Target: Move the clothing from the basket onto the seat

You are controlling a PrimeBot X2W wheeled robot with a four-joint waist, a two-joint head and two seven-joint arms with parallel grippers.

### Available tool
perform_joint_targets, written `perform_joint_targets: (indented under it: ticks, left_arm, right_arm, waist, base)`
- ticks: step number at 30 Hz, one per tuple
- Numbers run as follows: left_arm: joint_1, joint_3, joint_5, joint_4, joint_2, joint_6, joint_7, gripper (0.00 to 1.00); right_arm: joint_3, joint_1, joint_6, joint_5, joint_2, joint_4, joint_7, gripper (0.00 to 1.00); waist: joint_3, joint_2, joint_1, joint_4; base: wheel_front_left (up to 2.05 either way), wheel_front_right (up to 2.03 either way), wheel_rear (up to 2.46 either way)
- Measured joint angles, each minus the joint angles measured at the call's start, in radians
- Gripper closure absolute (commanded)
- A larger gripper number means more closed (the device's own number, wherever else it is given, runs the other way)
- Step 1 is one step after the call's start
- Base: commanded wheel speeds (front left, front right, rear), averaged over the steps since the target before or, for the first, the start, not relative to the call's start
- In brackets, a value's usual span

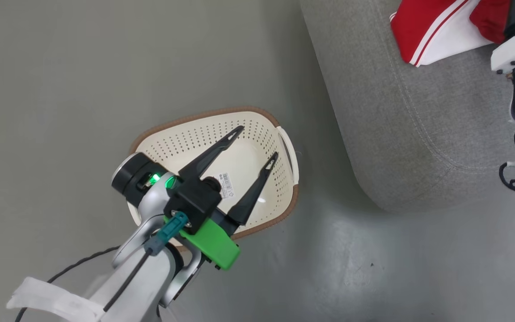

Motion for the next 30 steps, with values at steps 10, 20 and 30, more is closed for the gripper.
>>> perform_joint_targets:
  ticks: [10,20,30]
  left_arm:
    - [0.052,0.061,-0.044,0.047,-0.013,0.060,-0.031,0.00]
    - [0.119,0.132,-0.088,0.082,-0.019,0.131,-0.058,0.00]
    - [0.197,0.240,-0.115,0.105,-0.022,0.164,-0.083,0.00]
  right_arm:
    - [0.023,0.121,0.028,-0.029,0.032,-0.087,0.000,0.00]
    - [0.060,0.222,0.050,-0.071,0.079,-0.199,0.000,0.00]
    - [0.107,0.354,0.061,-0.093,0.127,-0.284,0.000,0.00]
  waist:
    - [-0.083,0.0000,0.0000,0.005]
    - [-0.165,0.0000,0.0000,0.023]
    - [-0.250,0.0000,0.0000,0.057]
  base:
    - [0.00,0.00,0.00]
    - [0.00,0.00,0.00]
    - [0.00,0.00,0.00]
